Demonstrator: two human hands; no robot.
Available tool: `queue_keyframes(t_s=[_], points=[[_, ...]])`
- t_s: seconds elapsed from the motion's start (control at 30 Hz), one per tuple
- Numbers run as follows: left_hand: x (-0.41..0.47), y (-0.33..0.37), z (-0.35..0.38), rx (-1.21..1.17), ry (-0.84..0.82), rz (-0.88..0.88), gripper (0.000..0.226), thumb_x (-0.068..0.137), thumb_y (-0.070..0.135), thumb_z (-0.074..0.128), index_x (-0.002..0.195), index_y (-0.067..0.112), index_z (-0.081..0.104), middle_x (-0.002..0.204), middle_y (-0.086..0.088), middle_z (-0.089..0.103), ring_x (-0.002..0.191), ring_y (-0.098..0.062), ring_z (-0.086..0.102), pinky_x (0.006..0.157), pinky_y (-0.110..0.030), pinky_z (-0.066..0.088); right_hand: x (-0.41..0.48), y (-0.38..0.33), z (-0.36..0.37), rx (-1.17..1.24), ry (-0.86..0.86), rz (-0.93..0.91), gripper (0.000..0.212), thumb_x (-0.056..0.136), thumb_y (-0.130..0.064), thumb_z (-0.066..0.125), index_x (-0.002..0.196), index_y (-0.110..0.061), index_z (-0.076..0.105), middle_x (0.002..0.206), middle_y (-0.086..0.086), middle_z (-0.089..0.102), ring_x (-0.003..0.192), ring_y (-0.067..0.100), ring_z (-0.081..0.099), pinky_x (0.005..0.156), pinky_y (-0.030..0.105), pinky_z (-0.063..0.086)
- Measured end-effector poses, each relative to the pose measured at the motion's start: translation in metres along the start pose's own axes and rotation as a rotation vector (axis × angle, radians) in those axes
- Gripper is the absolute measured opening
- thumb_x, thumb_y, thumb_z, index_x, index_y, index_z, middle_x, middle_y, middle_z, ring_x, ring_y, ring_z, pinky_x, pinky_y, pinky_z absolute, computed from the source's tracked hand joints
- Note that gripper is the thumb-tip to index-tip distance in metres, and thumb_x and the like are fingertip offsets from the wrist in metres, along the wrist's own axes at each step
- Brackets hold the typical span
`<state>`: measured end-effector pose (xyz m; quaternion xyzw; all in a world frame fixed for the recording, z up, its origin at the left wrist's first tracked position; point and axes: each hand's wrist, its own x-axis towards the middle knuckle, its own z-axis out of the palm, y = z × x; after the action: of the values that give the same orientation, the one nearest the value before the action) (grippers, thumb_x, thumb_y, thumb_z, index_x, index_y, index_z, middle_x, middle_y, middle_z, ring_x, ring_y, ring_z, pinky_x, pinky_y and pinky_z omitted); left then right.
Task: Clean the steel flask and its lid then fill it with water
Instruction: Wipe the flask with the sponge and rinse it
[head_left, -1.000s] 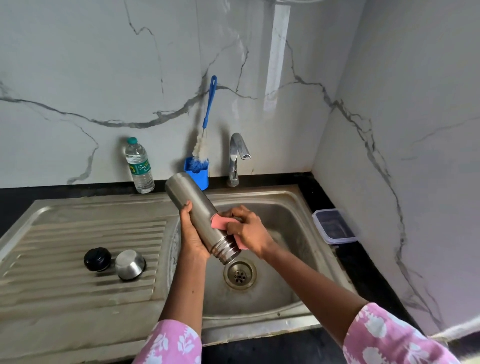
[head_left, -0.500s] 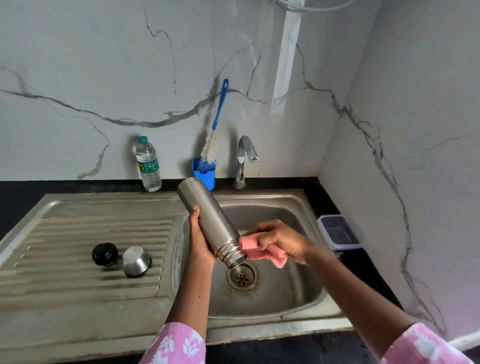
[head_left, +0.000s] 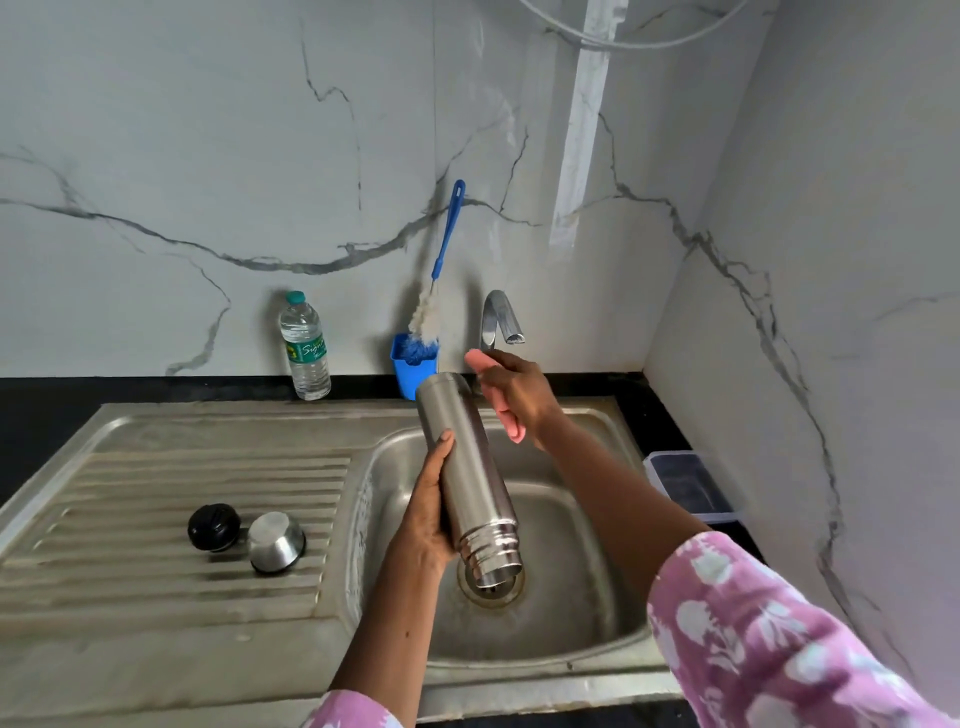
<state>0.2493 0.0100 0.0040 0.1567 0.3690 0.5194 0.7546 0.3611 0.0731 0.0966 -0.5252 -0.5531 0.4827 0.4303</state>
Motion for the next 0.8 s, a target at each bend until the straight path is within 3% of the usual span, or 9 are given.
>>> queue_keyframes(t_s=[0.07,0.13,0.23,0.3,0.47,0.6,0.67,0.73,0.8], points=[[0.003,-0.001,-0.001,0.038,0.007,0.002,0.047,0.081,0.050,0.061,0.108,0.011,0.062,0.084,-0.012,0.066,0.075,-0.024,0.062,0.068,-0.035,0.054,0.002,-0.003,0.008,-0.083,-0.043,-0.015,0.030,0.089,-0.011,0.054,0.117,-0.015,0.064,0.062,-0.003,0.061,0.053,0.011,0.055,0.046,0.016,0.041],[0.005,-0.002,-0.002,0.052,0.016,0.010,0.046,0.082,0.050,0.060,0.109,0.013,0.062,0.084,-0.011,0.067,0.075,-0.024,0.063,0.069,-0.036,0.054,0.001,-0.004,0.013,-0.139,-0.057,-0.033,0.032,0.089,-0.010,0.054,0.120,-0.012,0.063,0.090,0.000,0.065,0.082,0.011,0.058,0.064,0.012,0.043],[0.006,-0.004,-0.005,0.060,0.018,0.022,0.039,0.084,0.048,0.059,0.103,0.014,0.063,0.080,-0.010,0.067,0.073,-0.023,0.063,0.069,-0.035,0.053,-0.005,0.002,0.014,-0.268,-0.040,-0.082,0.031,0.089,-0.011,0.054,0.119,-0.007,0.063,0.110,0.012,0.065,0.099,0.023,0.057,0.081,0.026,0.044],[0.006,-0.003,-0.005,0.051,0.013,0.031,0.037,0.086,0.047,0.058,0.101,0.013,0.064,0.076,-0.008,0.068,0.070,-0.021,0.063,0.067,-0.033,0.053,-0.009,0.008,0.016,-0.337,-0.055,-0.117,0.033,0.090,-0.012,0.054,0.121,-0.003,0.061,0.111,0.015,0.063,0.102,0.026,0.056,0.089,0.034,0.042],[0.010,0.006,-0.015,-0.084,-0.027,0.111,0.039,0.090,0.045,0.049,0.104,0.011,0.061,0.078,-0.009,0.070,0.066,-0.020,0.067,0.062,-0.029,0.057,-0.025,0.022,0.025,-0.378,-0.235,-0.027,0.043,0.089,-0.016,0.057,0.132,-0.009,0.055,0.118,0.007,0.055,0.105,0.021,0.053,0.078,0.022,0.042],[0.020,0.016,-0.037,-0.184,-0.021,0.101,0.055,0.086,0.054,0.051,0.115,0.007,0.056,0.094,-0.015,0.065,0.083,-0.030,0.065,0.081,-0.044,0.053,-0.044,0.030,0.024,-0.374,-0.386,0.055,0.043,0.086,-0.015,0.060,0.129,-0.013,0.057,0.116,0.006,0.054,0.099,0.019,0.054,0.070,0.015,0.040],[0.025,0.017,-0.045,-0.187,0.026,0.101,0.063,0.083,0.057,0.052,0.118,0.004,0.052,0.097,-0.018,0.064,0.090,-0.033,0.064,0.085,-0.047,0.051,-0.057,0.039,0.026,-0.422,-0.376,0.021,0.044,0.086,-0.015,0.060,0.130,-0.017,0.057,0.106,0.000,0.053,0.094,0.013,0.053,0.075,0.015,0.041],[0.026,0.015,-0.048,-0.190,0.077,0.118,0.074,0.079,0.057,0.057,0.129,0.003,0.049,0.109,-0.023,0.061,0.103,-0.038,0.061,0.093,-0.051,0.048,-0.068,0.052,0.026,-0.409,-0.325,0.010,0.047,0.082,-0.016,0.063,0.129,-0.020,0.058,0.110,-0.001,0.050,0.103,0.017,0.052,0.087,0.022,0.043],[0.025,0.015,-0.044,-0.192,0.163,0.145,0.077,0.075,0.055,0.063,0.131,0.005,0.049,0.109,-0.020,0.060,0.101,-0.035,0.060,0.093,-0.049,0.048,-0.074,0.062,0.019,-0.349,-0.313,0.016,0.052,0.075,-0.018,0.064,0.127,-0.018,0.060,0.110,-0.003,0.049,0.105,0.016,0.053,0.088,0.018,0.043]])
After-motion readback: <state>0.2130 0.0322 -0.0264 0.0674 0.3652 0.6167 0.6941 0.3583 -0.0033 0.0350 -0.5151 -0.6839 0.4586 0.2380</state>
